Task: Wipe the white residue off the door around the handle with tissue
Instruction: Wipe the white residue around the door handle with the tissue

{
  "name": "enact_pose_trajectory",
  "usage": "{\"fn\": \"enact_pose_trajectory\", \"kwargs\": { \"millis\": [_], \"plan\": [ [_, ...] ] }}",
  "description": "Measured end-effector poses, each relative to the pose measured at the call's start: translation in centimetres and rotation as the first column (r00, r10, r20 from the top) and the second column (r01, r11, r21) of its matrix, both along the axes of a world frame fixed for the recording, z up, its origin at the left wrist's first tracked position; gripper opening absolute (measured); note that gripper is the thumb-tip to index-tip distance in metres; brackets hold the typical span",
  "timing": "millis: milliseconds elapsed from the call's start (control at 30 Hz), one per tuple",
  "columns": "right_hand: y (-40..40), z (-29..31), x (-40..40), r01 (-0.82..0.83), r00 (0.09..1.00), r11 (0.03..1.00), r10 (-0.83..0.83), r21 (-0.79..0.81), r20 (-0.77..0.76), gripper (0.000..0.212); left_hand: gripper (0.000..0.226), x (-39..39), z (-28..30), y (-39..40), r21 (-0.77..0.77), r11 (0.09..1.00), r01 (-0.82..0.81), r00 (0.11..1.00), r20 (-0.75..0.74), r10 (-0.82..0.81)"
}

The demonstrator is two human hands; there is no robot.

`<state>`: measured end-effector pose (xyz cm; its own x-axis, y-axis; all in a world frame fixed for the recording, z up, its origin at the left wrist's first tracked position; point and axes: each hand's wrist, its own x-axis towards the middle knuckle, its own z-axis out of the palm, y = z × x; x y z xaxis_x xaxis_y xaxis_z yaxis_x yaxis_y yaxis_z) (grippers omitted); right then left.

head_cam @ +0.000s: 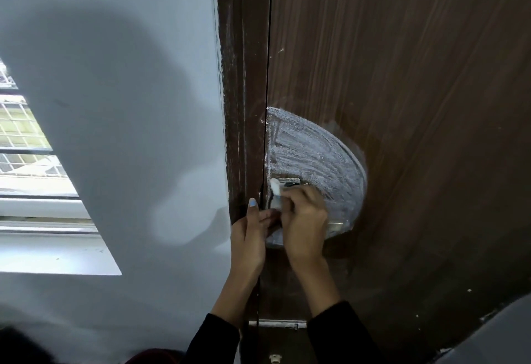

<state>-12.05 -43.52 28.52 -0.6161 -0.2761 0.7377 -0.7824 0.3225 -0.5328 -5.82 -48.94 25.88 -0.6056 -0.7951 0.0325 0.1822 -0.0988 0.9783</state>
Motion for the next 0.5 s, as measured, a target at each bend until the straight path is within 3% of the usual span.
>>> {"fn": "enact_pose_trajectory", "kwargs": {
  "millis": [100, 300, 400, 500],
  "plan": [
    [-0.5, -0.7, 0.8, -0.05, 0.999, 0.987, 0.049, 0.156, 0.011, 0.023, 0.049, -0.1, 0.2, -0.4, 0.0, 1.0, 0.005, 1.0, 0.01, -0.005],
    [0.7, -0.4, -0.4, 0.046, 0.999, 0.999, -0.046, -0.001, -0.025, 0.032, 0.058, -0.3, 0.4, -1.1, 0.016, 0.999, 0.039, 0.998, 0.05, -0.04],
    [-0.3, -0.4, 0.1, -0.01, 0.994, 0.998, 0.017, 0.069, -0.106, 0.036, 0.055, -0.5, 0.5, -1.4, 0.009, 0.999, 0.035, 0.998, 0.048, -0.035],
    [0.4, -1.3, 0.1, -0.016, 0.996, 0.991, 0.027, 0.13, -0.082, 0.039, 0.056, -0.8, 0.6, -2.0, 0.014, 0.999, 0.036, 0.998, 0.055, -0.036]
  ]
}}
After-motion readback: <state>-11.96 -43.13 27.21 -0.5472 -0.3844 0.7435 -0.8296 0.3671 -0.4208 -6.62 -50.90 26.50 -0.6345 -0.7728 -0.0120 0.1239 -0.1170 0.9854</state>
